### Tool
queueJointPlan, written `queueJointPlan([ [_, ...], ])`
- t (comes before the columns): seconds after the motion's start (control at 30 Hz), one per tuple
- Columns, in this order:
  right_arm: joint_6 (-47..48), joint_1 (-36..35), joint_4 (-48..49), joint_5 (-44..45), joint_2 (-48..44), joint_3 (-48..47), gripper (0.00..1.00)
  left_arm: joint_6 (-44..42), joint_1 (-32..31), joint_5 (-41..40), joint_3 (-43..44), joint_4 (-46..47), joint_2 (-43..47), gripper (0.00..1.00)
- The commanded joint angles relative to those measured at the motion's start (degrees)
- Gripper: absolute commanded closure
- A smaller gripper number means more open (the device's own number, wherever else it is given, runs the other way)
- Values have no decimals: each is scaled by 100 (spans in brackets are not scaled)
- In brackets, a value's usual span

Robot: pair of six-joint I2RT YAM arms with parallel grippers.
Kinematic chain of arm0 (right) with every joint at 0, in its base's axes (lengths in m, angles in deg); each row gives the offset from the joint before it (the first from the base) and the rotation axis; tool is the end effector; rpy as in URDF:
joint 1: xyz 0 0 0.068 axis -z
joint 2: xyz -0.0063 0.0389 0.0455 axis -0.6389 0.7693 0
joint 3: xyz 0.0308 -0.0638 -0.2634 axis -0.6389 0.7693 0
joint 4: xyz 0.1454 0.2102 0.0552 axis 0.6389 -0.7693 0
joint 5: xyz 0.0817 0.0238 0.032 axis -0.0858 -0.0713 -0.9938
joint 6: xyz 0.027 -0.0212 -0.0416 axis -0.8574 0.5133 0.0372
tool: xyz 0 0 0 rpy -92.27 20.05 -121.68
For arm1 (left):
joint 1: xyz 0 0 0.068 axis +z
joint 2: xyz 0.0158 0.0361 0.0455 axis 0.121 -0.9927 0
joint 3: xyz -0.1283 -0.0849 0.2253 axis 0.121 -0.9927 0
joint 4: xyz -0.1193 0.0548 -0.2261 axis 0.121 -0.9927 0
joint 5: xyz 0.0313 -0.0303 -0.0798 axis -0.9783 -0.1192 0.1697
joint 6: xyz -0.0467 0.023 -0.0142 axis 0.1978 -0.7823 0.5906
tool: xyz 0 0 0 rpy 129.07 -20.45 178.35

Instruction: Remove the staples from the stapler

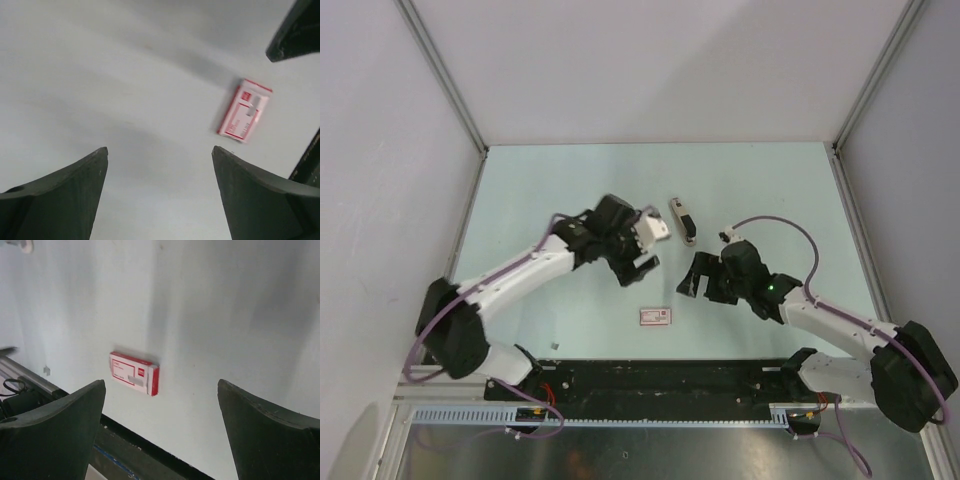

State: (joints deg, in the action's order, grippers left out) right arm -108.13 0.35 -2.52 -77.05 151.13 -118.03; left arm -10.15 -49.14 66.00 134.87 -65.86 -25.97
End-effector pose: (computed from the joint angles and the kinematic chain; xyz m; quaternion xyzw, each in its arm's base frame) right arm 0.1716 0.1461 0.1910 0.0156 0.9123 0.3094 0.2679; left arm 0.2205 -0.2105 0.2529 0.5444 0.7818 -0.1513 0.2636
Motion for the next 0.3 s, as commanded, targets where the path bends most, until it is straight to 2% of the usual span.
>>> queueJointPlan([
  [0.0,814,147,-729,177,-90,-881,1,224,469,-410,566,-453,870,7],
  [0.13,1124,193,-839,219,18,-1341,1,384,1004,-606,597,-486,1278,1],
  [0.27,1308,222,-948,345,27,-1600,1,662,1832,-251,429,-474,1736,1],
])
